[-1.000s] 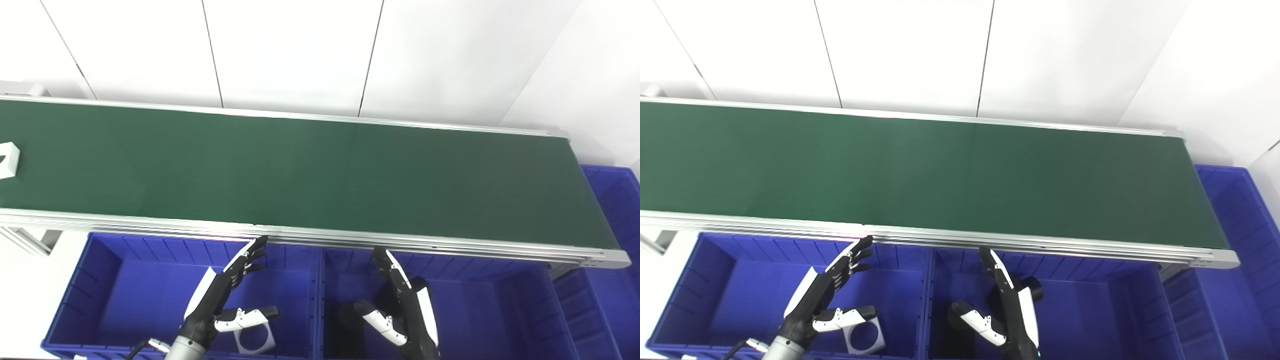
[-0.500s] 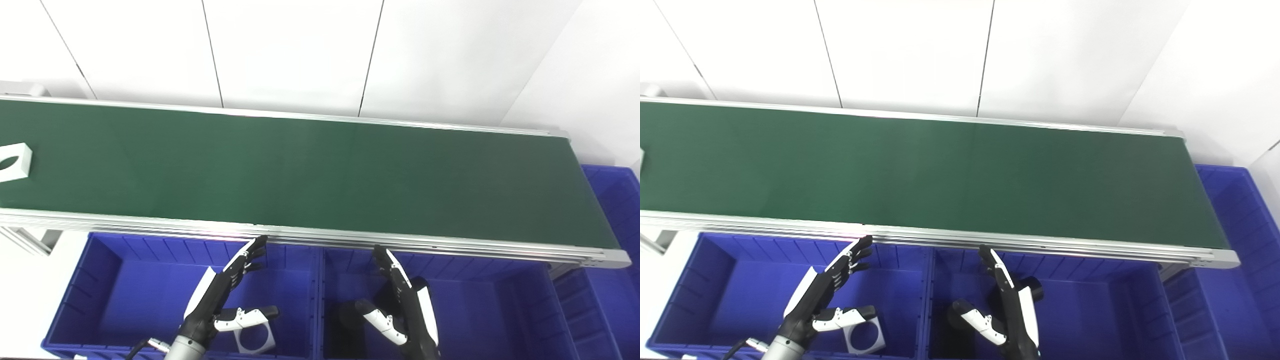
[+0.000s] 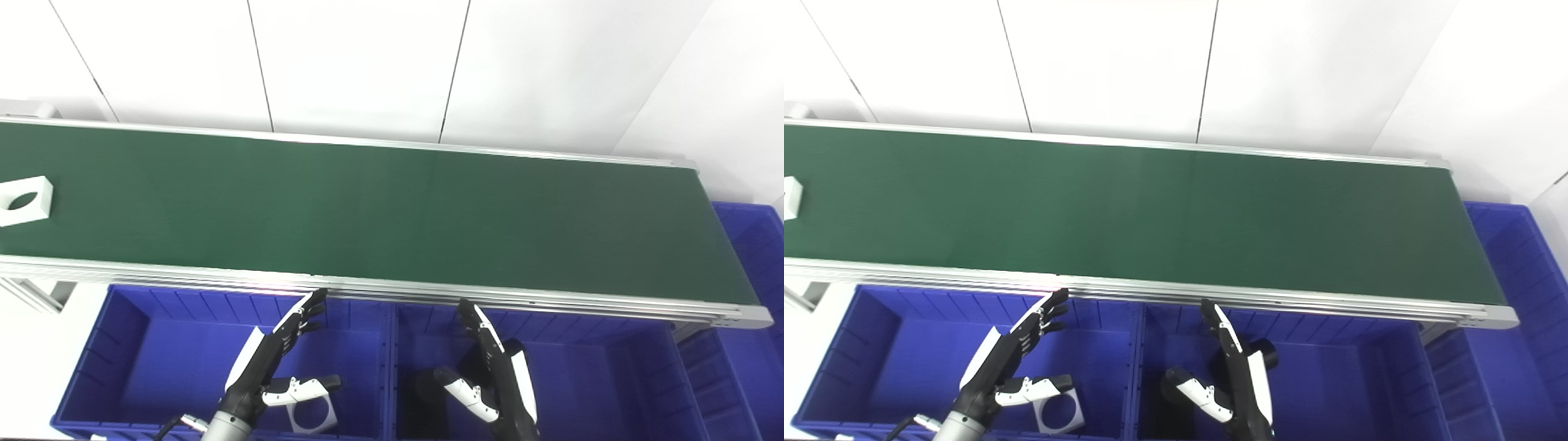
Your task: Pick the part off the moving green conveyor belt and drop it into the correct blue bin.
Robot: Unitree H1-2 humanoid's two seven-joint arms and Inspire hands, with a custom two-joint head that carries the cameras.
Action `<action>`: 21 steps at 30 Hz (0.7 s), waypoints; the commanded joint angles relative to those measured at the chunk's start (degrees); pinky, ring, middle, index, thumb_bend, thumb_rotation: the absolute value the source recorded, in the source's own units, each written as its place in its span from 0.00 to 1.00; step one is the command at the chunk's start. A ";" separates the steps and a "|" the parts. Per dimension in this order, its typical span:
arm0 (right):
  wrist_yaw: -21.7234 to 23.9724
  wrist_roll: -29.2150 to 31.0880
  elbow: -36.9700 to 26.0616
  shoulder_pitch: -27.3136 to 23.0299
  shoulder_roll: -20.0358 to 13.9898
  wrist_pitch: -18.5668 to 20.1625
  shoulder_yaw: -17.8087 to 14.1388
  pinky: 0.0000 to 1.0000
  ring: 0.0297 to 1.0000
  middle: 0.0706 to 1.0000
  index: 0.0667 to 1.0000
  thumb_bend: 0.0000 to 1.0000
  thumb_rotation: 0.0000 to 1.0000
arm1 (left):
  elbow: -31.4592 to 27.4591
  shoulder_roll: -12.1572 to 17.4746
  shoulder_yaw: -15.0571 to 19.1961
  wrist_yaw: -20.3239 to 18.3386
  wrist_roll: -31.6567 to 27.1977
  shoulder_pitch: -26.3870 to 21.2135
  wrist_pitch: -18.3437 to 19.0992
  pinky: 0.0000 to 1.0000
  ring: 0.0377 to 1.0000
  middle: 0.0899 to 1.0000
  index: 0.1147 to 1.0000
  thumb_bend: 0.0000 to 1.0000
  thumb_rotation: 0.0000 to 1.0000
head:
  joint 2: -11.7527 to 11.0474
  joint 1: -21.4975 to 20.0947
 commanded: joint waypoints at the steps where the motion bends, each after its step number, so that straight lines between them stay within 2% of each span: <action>1: -0.82 -0.54 -1.99 -0.30 -0.07 -2.96 -0.01 0.87 0.88 0.89 0.91 0.77 0.73 | -1.69 0.00 0.47 0.31 -0.54 -0.28 -1.74 0.85 0.91 0.94 0.91 0.74 0.47 | 0.04 0.05; 13: -0.72 -0.95 -1.91 -0.26 0.18 -2.95 -0.29 0.86 0.89 0.89 0.91 0.77 0.75 | -1.66 0.12 0.30 1.06 0.19 -0.38 -1.74 0.84 0.90 0.94 0.91 0.74 0.48 | 0.00 0.36; 21: -0.40 0.22 -1.89 -0.02 -0.30 -2.96 -0.33 0.87 0.89 0.89 0.91 0.76 0.75 | -1.26 -0.33 -0.35 1.56 0.54 -0.34 -1.74 0.84 0.91 0.94 0.90 0.75 0.50 | -1.18 5.83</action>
